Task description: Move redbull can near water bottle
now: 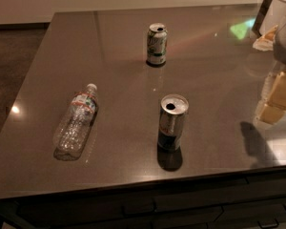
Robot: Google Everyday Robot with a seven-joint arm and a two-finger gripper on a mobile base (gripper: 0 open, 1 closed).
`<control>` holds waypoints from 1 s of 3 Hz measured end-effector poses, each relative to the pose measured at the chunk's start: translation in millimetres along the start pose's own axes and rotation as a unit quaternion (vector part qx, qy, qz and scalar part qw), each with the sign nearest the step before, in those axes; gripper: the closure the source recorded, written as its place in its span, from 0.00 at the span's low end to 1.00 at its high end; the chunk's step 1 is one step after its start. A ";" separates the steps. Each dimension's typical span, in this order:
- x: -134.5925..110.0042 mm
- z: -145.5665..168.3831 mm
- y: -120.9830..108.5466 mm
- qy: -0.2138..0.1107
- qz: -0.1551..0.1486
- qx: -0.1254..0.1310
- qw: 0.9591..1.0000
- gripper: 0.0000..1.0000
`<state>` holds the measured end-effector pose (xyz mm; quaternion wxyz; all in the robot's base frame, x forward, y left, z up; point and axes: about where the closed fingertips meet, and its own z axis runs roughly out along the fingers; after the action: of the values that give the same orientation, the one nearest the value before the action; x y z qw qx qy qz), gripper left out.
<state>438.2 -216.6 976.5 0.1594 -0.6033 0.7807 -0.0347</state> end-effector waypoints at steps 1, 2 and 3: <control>-0.2 0.0 0.0 0.000 0.000 0.000 1.000 0.00; -15.4 4.6 0.4 -0.020 -0.008 -0.020 1.000 0.00; -45.7 18.8 11.4 -0.060 -0.029 -0.050 0.997 0.00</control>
Offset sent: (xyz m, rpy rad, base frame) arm 0.0086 0.0360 -0.0075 0.1016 0.0873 0.0848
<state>443.1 -167.3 965.3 0.1747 -0.6337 0.7527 0.0362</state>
